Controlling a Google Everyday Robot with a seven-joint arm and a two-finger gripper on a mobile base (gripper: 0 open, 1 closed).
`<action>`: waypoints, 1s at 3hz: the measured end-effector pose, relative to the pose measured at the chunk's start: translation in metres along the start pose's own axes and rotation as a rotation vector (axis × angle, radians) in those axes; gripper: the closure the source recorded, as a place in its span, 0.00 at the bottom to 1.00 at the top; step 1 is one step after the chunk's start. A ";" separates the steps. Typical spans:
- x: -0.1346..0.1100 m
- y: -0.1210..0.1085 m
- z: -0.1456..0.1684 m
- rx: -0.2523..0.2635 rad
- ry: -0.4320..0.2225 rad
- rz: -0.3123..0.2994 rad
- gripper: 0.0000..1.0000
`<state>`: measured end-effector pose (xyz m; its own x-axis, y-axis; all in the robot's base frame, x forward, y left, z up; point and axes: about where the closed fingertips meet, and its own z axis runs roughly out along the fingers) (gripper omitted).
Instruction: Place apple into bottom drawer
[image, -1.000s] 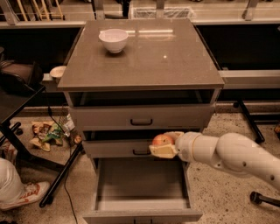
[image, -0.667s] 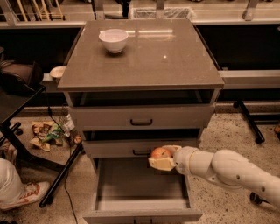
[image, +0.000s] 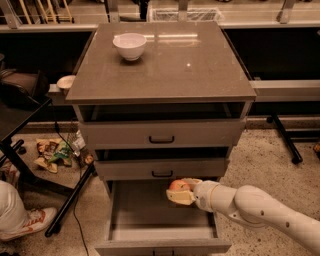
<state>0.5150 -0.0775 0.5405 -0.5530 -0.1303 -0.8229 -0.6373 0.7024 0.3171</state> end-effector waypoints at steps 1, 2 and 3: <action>0.033 -0.023 0.039 -0.038 0.008 0.009 1.00; 0.072 -0.034 0.073 -0.083 0.010 0.044 1.00; 0.112 -0.046 0.103 -0.141 0.005 0.102 1.00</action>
Offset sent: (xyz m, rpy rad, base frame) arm 0.0243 0.0261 -0.1655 0.1118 0.0859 0.0684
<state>0.5379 -0.0525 0.3846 -0.6212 -0.0664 -0.7808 -0.6460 0.6074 0.4623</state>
